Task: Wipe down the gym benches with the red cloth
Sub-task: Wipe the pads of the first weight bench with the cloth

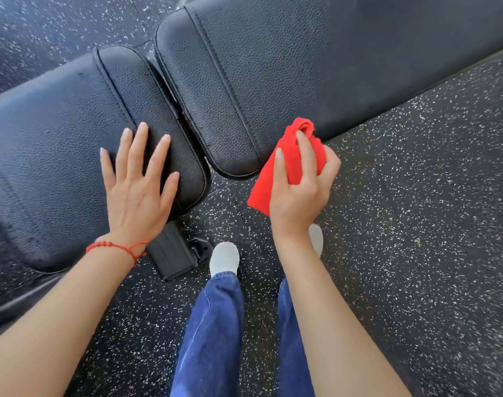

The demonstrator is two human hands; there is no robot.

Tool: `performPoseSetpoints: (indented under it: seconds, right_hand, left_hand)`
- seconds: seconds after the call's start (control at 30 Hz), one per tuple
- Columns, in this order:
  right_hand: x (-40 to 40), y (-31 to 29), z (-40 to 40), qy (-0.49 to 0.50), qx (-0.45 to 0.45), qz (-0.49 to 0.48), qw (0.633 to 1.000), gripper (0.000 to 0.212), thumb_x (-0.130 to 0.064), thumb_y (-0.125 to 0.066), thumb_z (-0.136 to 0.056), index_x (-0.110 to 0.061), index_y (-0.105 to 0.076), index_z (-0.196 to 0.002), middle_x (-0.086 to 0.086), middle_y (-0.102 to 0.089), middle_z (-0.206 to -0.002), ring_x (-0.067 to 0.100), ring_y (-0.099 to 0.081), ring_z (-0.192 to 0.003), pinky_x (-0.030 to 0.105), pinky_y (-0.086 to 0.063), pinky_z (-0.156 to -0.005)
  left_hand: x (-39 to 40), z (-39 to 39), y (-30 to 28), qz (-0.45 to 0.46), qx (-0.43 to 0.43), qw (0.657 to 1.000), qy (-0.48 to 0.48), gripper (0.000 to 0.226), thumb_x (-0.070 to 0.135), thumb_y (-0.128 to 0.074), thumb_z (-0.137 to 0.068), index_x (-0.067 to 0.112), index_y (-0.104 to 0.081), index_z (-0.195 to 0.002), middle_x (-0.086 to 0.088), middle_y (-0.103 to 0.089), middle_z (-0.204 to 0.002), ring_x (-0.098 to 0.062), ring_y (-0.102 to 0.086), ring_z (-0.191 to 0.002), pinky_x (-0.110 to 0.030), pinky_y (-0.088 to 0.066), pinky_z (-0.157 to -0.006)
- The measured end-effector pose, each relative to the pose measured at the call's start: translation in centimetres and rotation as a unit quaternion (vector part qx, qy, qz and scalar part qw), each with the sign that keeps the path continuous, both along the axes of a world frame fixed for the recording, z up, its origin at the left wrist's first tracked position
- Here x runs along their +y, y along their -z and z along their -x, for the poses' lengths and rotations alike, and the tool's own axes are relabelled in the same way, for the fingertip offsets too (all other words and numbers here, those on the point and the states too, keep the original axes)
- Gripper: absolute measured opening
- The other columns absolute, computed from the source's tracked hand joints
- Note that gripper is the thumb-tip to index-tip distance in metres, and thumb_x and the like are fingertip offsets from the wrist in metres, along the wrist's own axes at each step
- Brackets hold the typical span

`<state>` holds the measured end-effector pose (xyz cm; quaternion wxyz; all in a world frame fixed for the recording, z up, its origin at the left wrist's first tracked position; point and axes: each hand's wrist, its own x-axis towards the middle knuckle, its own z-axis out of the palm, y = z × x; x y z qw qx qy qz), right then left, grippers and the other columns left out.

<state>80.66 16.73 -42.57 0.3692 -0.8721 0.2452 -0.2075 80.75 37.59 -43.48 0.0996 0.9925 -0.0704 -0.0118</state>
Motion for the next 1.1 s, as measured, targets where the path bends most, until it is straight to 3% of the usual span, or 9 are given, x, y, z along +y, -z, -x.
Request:
performPoseSetpoints:
  seconds: [0.13,0.27,0.37,0.47,0.6,0.7,0.8,0.97,1.1]
  right_hand:
    - [3.2,0.0,1.5,0.011,-0.006,-0.043,0.999,0.032,-0.020,-0.066,-0.082,-0.010,-0.063,-0.112,0.005,-0.045,-0.111,0.009,-0.046,-0.104,0.026,-0.042,-0.091]
    - [5.2,-0.1,1.8,0.062,-0.003,-0.087,0.994,0.032,-0.020,-0.066,-0.082,-0.010,-0.062,-0.112,0.014,-0.049,-0.112,0.011,-0.048,-0.104,0.019,-0.042,-0.090]
    - [7.5,-0.1,2.8,0.017,0.008,-0.092,0.996,0.032,-0.018,-0.067,-0.081,-0.010,-0.063,-0.111,0.015,-0.049,-0.111,0.016,-0.050,-0.103,0.022,-0.042,-0.092]
    - [9.8,-0.2,3.9,-0.040,0.022,-0.106,0.993,0.031,-0.019,-0.067,-0.080,-0.010,-0.064,-0.110,0.015,-0.051,-0.109,0.017,-0.050,-0.102,0.017,-0.036,-0.095]
    - [10.1,-0.8,4.2,-0.019,0.049,-0.166,0.985,0.036,-0.026,-0.064,-0.080,-0.011,-0.063,-0.112,0.012,-0.051,-0.111,0.011,-0.049,-0.103,0.008,-0.031,-0.094]
    - [9.8,-1.8,4.9,-0.026,0.090,-0.232,0.968,0.038,-0.029,-0.067,-0.079,-0.017,-0.062,-0.114,0.006,-0.052,-0.111,0.008,-0.051,-0.102,0.011,-0.035,-0.094]
    - [9.1,-3.0,5.9,-0.018,0.126,-0.308,0.943,0.036,-0.028,-0.067,-0.078,-0.027,-0.060,-0.113,0.004,-0.054,-0.110,0.012,-0.055,-0.103,0.024,-0.041,-0.094]
    - [6.7,-4.9,7.9,0.021,0.130,-0.319,0.939,0.035,-0.022,-0.069,-0.080,-0.028,-0.059,-0.113,0.002,-0.055,-0.111,0.006,-0.054,-0.101,0.023,-0.041,-0.095]
    - [3.7,-6.3,9.4,0.073,0.113,-0.316,0.939,0.035,-0.032,-0.067,-0.078,-0.032,-0.058,-0.112,-0.005,-0.053,-0.108,0.007,-0.054,-0.102,0.029,-0.042,-0.096]
  left_hand:
    - [0.6,0.4,0.1,0.011,-0.005,1.000,0.006,0.051,0.034,-0.039,-0.094,0.013,-0.038,-0.141,-0.017,-0.027,-0.150,-0.034,-0.018,-0.138,-0.053,-0.007,-0.110]
    - [1.7,1.1,0.2,0.014,-0.010,1.000,-0.009,0.050,0.033,-0.038,-0.095,0.014,-0.037,-0.142,-0.017,-0.026,-0.150,-0.035,-0.018,-0.138,-0.052,-0.006,-0.111]
    - [2.9,1.9,0.3,0.013,-0.013,1.000,-0.012,0.050,0.032,-0.039,-0.095,0.014,-0.037,-0.142,-0.018,-0.027,-0.150,-0.035,-0.019,-0.138,-0.051,-0.007,-0.111]
    - [3.9,2.9,0.2,0.010,-0.009,1.000,-0.009,0.050,0.032,-0.039,-0.095,0.013,-0.038,-0.141,-0.017,-0.028,-0.150,-0.034,-0.021,-0.138,-0.052,-0.009,-0.111]
    - [5.0,4.4,-0.5,0.020,0.021,0.999,-0.017,0.050,0.033,-0.037,-0.094,0.012,-0.039,-0.140,-0.016,-0.030,-0.149,-0.035,-0.023,-0.137,-0.054,-0.013,-0.110]
    - [5.3,5.4,-1.4,0.027,0.044,0.999,-0.006,0.051,0.034,-0.036,-0.094,0.012,-0.040,-0.140,-0.015,-0.031,-0.148,-0.034,-0.024,-0.136,-0.056,-0.017,-0.108]
    - [4.7,6.3,-2.6,0.034,0.052,0.998,-0.005,0.051,0.034,-0.037,-0.093,0.012,-0.040,-0.139,-0.015,-0.033,-0.148,-0.034,-0.025,-0.136,-0.056,-0.017,-0.108]
    - [2.2,7.2,-4.7,0.039,0.067,0.996,0.040,0.052,0.036,-0.037,-0.092,0.013,-0.041,-0.139,-0.013,-0.035,-0.147,-0.031,-0.025,-0.136,-0.053,-0.017,-0.107]
    - [-0.3,7.0,-5.9,0.028,0.081,0.992,0.096,0.053,0.035,-0.038,-0.091,0.013,-0.040,-0.139,-0.013,-0.036,-0.147,-0.030,-0.025,-0.136,-0.054,-0.021,-0.106]
